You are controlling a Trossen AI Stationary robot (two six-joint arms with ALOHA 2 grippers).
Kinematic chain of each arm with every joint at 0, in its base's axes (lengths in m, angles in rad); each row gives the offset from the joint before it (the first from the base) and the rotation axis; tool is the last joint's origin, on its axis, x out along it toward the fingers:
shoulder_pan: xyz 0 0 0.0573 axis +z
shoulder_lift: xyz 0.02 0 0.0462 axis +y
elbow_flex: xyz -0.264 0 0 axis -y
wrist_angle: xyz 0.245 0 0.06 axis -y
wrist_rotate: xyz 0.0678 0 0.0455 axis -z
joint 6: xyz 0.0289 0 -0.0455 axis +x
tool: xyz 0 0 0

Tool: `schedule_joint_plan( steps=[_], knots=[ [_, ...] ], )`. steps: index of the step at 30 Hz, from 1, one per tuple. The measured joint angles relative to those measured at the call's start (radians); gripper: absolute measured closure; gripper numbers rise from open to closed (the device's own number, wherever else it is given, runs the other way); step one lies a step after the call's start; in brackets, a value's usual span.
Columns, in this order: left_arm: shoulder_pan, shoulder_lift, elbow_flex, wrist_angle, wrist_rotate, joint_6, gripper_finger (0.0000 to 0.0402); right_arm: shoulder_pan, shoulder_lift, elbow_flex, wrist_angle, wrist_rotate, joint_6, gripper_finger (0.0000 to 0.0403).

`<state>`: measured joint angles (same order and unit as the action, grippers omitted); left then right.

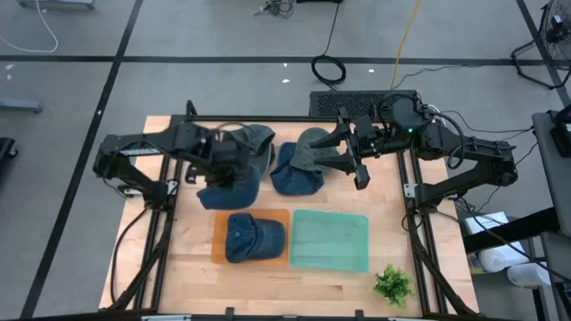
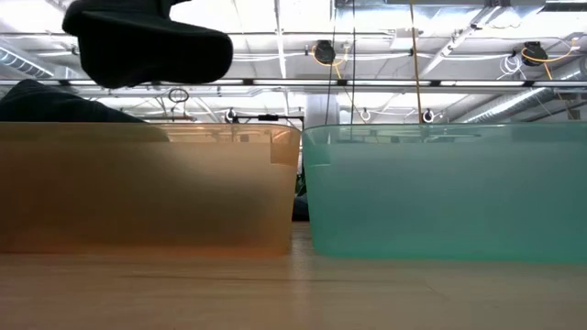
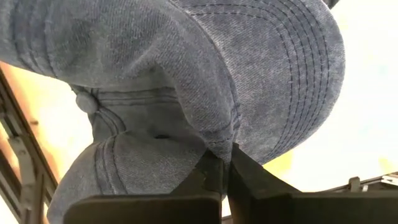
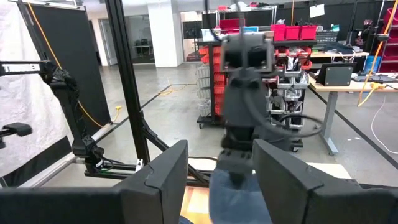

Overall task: Pick & Place hat
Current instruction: Put the left blue cap into the orange bin

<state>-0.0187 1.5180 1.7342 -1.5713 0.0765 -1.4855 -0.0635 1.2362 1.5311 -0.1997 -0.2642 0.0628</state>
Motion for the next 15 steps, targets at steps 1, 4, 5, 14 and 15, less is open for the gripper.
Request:
schedule_joint_plan(
  steps=[1, 4, 5, 14, 15],
  knots=[
    [-0.018, 0.015, 0.01, 0.001, 0.0, -0.023, 0.0401, 0.0, 0.0, 0.0, 0.0, 0.0, 0.0, 0.0232],
    [-0.068, 0.051, 0.038, 0.001, -0.003, -0.087, 0.0401, 0.0, 0.0, 0.0, 0.0, 0.0, 0.0, 0.0232],
    [-0.083, 0.06, 0.046, 0.001, -0.003, -0.108, 0.0401, 0.0, 0.0, 0.0, 0.0, 0.0, 0.0, 0.0232],
    [-0.22, 0.143, 0.077, 0.051, -0.026, -0.284, 0.0401, 0.0, 0.0, 0.0, 0.0, 0.0, 0.0, 0.0232],
    [-0.235, 0.154, 0.077, 0.07, -0.027, -0.301, 0.0401, 0.0, 0.0, 0.0, 0.0, 0.001, 0.0, 0.0232]
  ],
)
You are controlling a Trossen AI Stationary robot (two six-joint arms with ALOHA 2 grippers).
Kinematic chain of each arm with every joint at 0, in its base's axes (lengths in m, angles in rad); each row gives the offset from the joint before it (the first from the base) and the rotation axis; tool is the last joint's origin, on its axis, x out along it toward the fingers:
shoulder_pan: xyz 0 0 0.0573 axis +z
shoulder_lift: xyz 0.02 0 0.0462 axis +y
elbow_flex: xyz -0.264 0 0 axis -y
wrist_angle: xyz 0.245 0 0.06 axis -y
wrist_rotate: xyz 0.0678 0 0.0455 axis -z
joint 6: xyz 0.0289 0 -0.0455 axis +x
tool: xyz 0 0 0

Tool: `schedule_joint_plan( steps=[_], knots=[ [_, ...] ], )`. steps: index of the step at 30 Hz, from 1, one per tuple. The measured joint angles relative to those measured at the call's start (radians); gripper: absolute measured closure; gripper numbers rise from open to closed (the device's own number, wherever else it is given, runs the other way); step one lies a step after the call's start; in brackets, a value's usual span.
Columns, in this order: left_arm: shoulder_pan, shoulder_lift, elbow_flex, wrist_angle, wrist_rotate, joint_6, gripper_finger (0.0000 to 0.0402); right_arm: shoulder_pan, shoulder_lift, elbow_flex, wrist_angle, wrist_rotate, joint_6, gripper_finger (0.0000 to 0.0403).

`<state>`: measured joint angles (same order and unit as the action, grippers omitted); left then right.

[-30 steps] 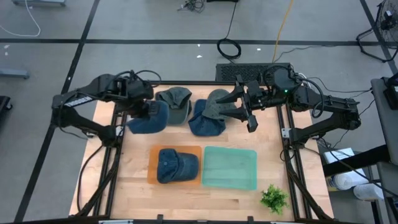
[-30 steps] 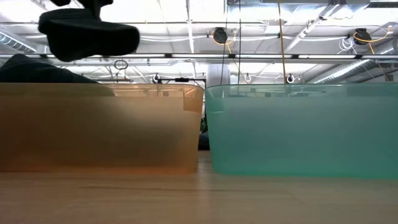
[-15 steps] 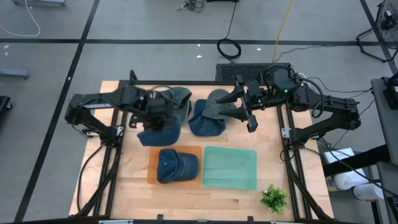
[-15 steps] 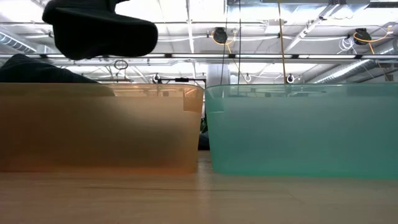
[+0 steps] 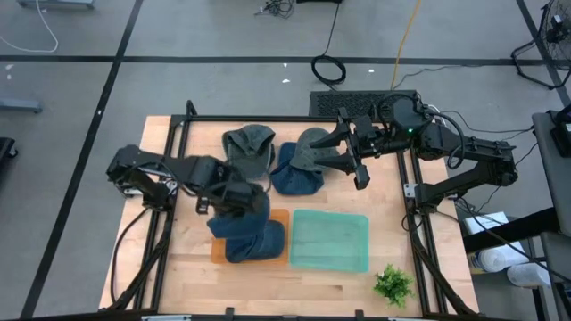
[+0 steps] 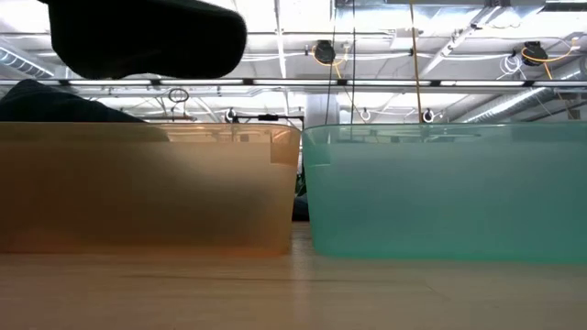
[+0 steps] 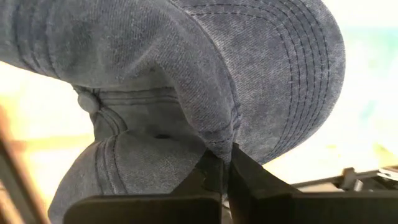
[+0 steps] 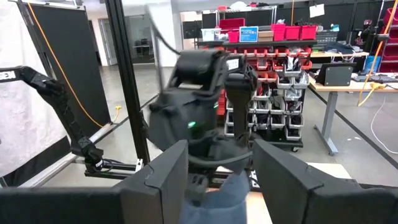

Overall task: Pick & Place hat
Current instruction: Put the left blue cap into the orange bin

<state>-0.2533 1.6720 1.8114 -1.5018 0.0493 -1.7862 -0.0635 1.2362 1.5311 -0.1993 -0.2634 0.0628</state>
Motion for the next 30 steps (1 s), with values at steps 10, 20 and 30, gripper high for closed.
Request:
schedule_joint_plan(
  steps=[10, 20, 30],
  knots=[
    [-0.082, 0.108, 0.001, 0.065, 0.0, -0.089, 0.0401, 0.0, 0.0, 0.0, 0.0, 0.0, 0.0, 0.0232],
    [-0.069, 0.201, 0.0, 0.119, 0.0, -0.048, 0.0401, 0.0, 0.0, 0.0, 0.0, -0.002, 0.0, 0.0232],
    [-0.075, 0.277, -0.002, 0.145, 0.025, -0.031, 0.0401, 0.0, 0.0, 0.0, -0.001, -0.003, 0.0, 0.0232]
  ],
)
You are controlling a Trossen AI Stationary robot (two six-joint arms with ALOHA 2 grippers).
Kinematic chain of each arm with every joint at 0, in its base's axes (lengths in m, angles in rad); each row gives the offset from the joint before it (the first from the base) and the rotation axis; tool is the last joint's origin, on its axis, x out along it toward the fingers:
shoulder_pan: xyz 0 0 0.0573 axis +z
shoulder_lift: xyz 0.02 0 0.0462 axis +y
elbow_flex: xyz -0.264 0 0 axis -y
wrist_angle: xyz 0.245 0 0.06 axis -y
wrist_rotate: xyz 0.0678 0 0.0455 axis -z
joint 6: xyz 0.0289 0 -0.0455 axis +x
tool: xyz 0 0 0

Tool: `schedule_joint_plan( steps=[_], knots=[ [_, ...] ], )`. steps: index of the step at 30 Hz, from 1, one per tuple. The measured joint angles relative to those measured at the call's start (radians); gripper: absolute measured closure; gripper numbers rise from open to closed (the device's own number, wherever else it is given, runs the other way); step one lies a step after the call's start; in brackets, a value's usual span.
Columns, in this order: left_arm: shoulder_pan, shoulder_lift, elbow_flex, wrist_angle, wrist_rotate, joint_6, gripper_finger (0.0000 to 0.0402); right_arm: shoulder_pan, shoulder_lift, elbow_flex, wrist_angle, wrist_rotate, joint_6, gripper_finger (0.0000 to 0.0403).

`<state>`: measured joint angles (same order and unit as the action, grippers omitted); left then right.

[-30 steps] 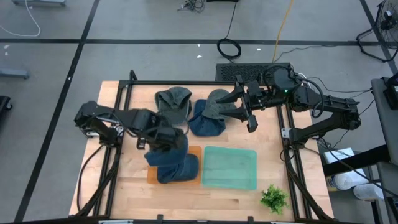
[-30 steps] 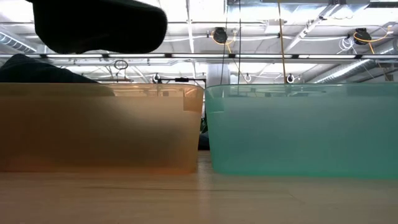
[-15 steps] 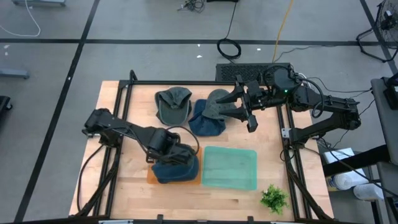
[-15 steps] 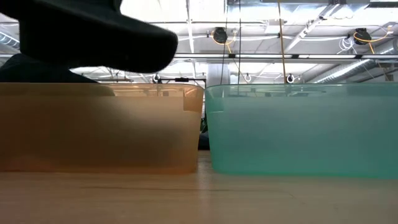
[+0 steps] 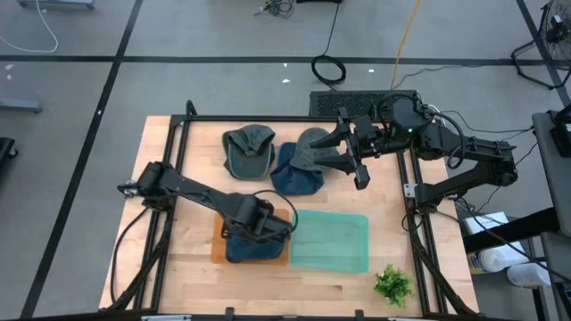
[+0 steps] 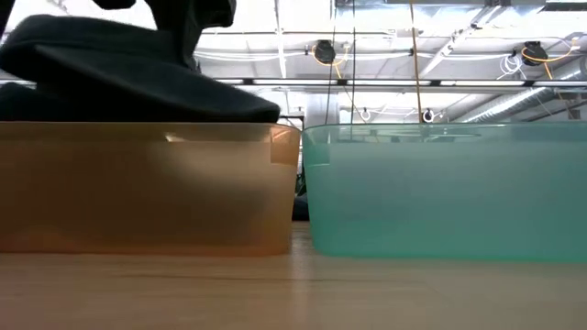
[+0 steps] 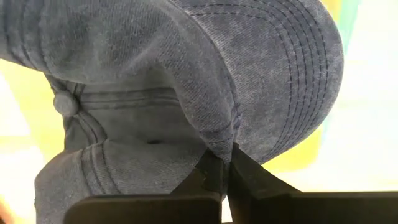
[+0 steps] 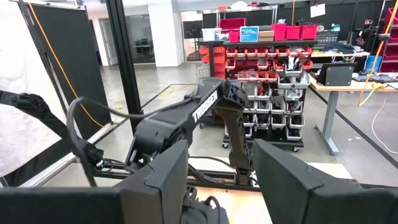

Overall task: Pick & Place hat
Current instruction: Put the left blue cap into the orange bin

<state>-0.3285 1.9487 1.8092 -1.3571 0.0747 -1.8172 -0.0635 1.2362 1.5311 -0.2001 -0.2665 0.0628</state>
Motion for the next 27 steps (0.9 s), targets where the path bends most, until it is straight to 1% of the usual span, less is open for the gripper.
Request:
schedule_joint_plan(
  steps=[4, 8, 11, 14, 16, 21, 27],
  knots=[
    [0.001, 0.016, -0.017, 0.02, 0.0, 0.0, 0.0401, 0.0, 0.0, 0.0, -0.001, 0.0, 0.0, 0.0232],
    [-0.003, 0.014, -0.101, 0.113, 0.017, -0.014, 0.0401, 0.0, 0.0, 0.0, -0.001, -0.001, 0.0, 0.0232],
    [-0.008, 0.015, -0.171, 0.178, 0.053, -0.029, 0.0401, 0.0, 0.0, 0.0, -0.002, -0.001, 0.0, 0.0232],
    [-0.009, 0.012, -0.238, 0.28, 0.057, -0.06, 0.0401, 0.0, 0.0, 0.0, -0.002, -0.001, 0.0, 0.0232],
    [-0.009, 0.01, -0.268, 0.318, 0.057, -0.065, 0.0401, 0.0, 0.0, 0.0, -0.002, -0.001, 0.0, 0.0232],
    [-0.007, 0.009, -0.284, 0.323, 0.057, -0.079, 0.0398, 0.0, 0.0, 0.0, -0.002, -0.002, 0.0, 0.0232],
    [0.004, 0.002, -0.286, 0.316, 0.053, -0.066, 0.0372, 0.0, 0.0, 0.0, 0.0, -0.002, 0.0, 0.0232]
  ],
)
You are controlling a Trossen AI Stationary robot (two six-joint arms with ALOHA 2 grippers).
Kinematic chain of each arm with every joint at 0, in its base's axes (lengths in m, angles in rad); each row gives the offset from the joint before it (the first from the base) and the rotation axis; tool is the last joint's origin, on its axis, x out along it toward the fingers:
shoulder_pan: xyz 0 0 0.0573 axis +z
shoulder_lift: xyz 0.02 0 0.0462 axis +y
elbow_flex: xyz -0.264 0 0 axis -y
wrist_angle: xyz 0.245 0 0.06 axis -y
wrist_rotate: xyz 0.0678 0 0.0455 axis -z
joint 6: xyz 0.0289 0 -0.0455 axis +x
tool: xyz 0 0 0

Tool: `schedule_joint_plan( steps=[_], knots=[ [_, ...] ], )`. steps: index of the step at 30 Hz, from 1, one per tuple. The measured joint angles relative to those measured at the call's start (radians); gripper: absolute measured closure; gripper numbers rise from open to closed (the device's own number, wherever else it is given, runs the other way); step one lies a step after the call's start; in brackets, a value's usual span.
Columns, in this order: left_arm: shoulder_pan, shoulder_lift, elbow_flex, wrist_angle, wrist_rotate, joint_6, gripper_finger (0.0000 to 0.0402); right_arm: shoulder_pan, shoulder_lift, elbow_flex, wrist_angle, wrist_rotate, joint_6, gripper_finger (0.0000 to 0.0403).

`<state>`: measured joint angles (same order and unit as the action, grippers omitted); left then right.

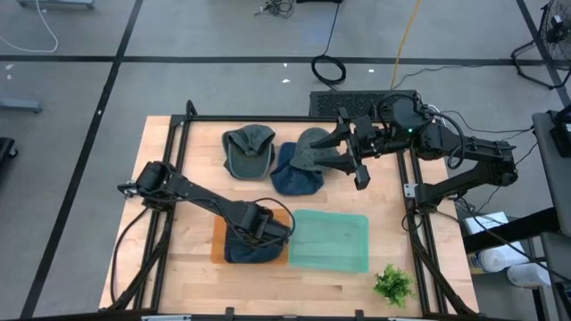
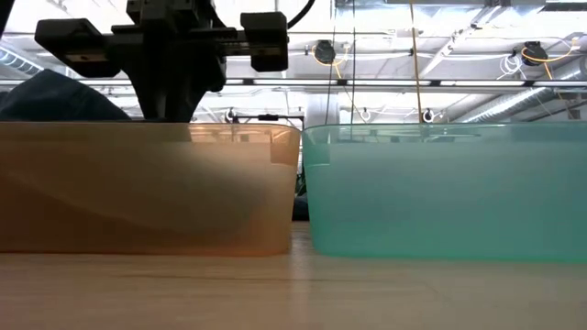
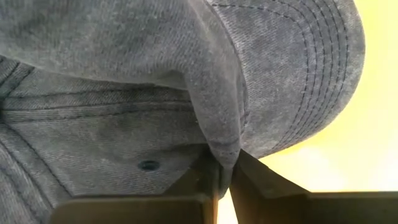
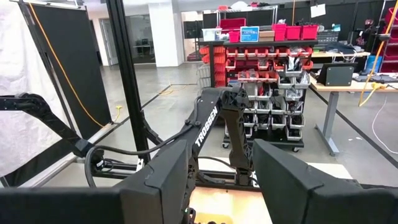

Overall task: Pick & Place hat
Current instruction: Put the left blue cap into the orange bin

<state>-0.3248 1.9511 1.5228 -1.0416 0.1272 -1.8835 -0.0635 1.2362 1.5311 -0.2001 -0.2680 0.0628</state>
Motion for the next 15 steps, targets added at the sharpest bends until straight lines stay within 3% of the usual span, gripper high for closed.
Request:
schedule_joint_plan(
  steps=[6, 15],
  knots=[
    [0.002, 0.0, -0.001, 0.0, -0.008, 0.019, 0.0323, 0.0, 0.0, 0.0, 0.0, 0.0, 0.0, 0.0232],
    [0.003, 0.0, -0.002, 0.0, -0.001, 0.023, 0.0161, 0.0, 0.0, 0.0, 0.0, 0.0, -0.06, 0.0232]
  ],
)
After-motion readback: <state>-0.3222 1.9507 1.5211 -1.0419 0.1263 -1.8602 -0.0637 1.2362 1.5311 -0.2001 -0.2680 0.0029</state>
